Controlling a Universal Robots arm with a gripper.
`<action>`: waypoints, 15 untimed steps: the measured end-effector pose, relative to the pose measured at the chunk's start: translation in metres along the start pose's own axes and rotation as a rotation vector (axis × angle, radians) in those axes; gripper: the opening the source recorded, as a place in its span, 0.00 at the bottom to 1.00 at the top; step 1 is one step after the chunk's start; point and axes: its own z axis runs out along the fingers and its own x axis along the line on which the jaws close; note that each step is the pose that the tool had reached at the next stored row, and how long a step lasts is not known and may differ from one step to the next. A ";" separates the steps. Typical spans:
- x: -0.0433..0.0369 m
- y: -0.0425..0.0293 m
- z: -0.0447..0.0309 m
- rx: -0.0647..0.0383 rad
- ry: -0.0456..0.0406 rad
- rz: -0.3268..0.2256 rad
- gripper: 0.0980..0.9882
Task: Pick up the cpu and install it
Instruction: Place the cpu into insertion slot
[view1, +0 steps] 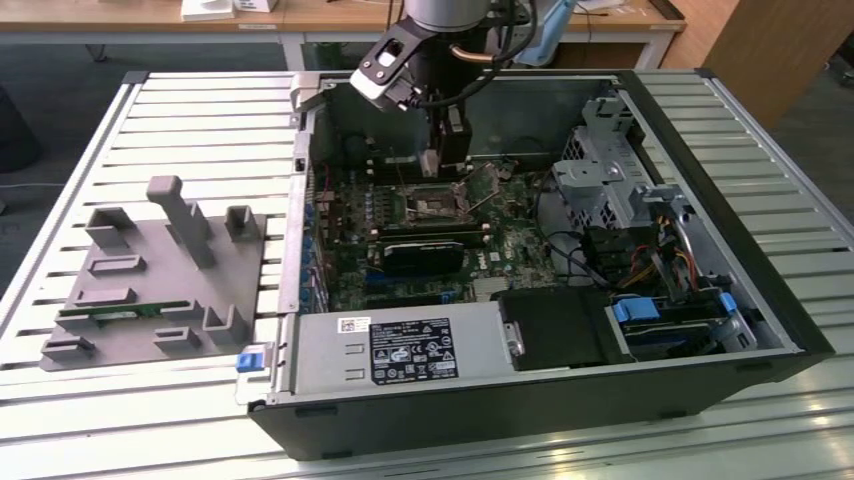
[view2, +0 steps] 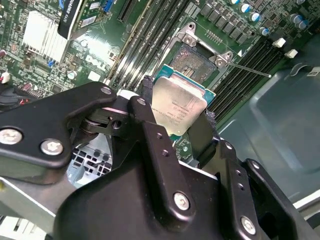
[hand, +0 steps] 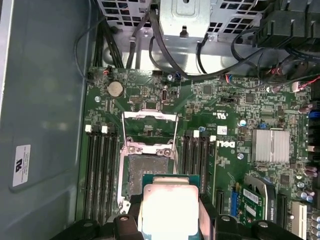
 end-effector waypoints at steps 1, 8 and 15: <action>0.0000 0.0000 0.0004 0.000 -0.0001 0.000 0.49; 0.0019 0.0001 0.0036 0.001 -0.0001 0.000 0.49; 0.0043 0.0018 0.0140 0.013 0.0004 0.000 0.49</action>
